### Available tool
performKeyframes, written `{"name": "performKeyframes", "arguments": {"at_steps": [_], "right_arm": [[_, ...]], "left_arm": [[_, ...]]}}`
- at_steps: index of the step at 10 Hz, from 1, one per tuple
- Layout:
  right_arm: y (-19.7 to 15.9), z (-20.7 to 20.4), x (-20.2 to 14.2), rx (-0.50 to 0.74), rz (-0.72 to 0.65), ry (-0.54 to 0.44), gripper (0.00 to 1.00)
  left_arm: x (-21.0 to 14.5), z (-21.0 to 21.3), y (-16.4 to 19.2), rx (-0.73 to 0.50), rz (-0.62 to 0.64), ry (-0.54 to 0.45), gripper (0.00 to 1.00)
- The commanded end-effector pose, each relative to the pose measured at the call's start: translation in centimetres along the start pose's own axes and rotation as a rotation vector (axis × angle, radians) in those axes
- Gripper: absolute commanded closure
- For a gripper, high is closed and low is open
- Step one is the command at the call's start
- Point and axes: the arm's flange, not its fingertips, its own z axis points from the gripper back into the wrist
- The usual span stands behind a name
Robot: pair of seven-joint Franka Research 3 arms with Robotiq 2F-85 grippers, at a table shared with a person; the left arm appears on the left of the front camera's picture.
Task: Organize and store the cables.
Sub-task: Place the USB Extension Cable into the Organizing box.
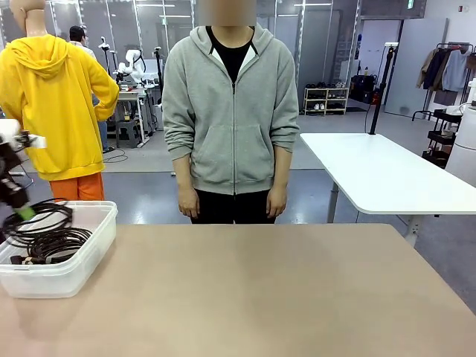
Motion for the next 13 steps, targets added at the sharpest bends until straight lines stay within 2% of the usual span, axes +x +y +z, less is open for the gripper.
{"name": "performKeyframes", "arguments": {"at_steps": [1,2,3,6,8,9,10,11,12,13], "right_arm": [[0.1,0.0,0.5,-0.006,-0.013,-0.007,0.00],[0.1,0.0,0.5,-0.006,-0.013,-0.007,0.00],[0.1,0.0,0.5,-0.006,-0.013,-0.007,0.00],[0.1,0.0,0.5,-0.006,-0.013,-0.007,0.00],[0.1,0.0,0.5,-0.006,-0.013,-0.007,0.00],[0.1,0.0,0.5,-0.006,-0.013,-0.007,0.00],[0.1,0.0,0.5,-0.006,-0.013,-0.007,0.00],[0.1,0.0,0.5,-0.006,-0.013,-0.007,0.00],[0.1,0.0,0.5,-0.006,-0.013,-0.007,0.00],[0.1,0.0,0.5,-0.006,-0.013,-0.007,0.00]], "left_arm": [[0.5,-1.9,2.0,0.020,0.041,-0.028,1.00],[0.6,-3.2,3.4,0.028,0.066,-0.023,1.00],[1.0,-4.4,4.2,0.031,0.082,-0.066,1.00],[2.3,-10.2,5.3,0.051,0.147,-0.092,1.00],[2.5,-11.8,5.2,0.070,0.171,-0.060,1.00],[2.7,-11.6,5.0,0.083,0.171,-0.059,0.55],[2.7,-11.1,4.8,0.089,0.164,-0.066,0.53],[2.8,-10.7,4.8,0.098,0.164,-0.073,0.23],[2.7,-10.4,4.6,0.101,0.167,-0.068,0.22],[2.7,-10.2,4.3,0.106,0.169,-0.068,0.00]]}}
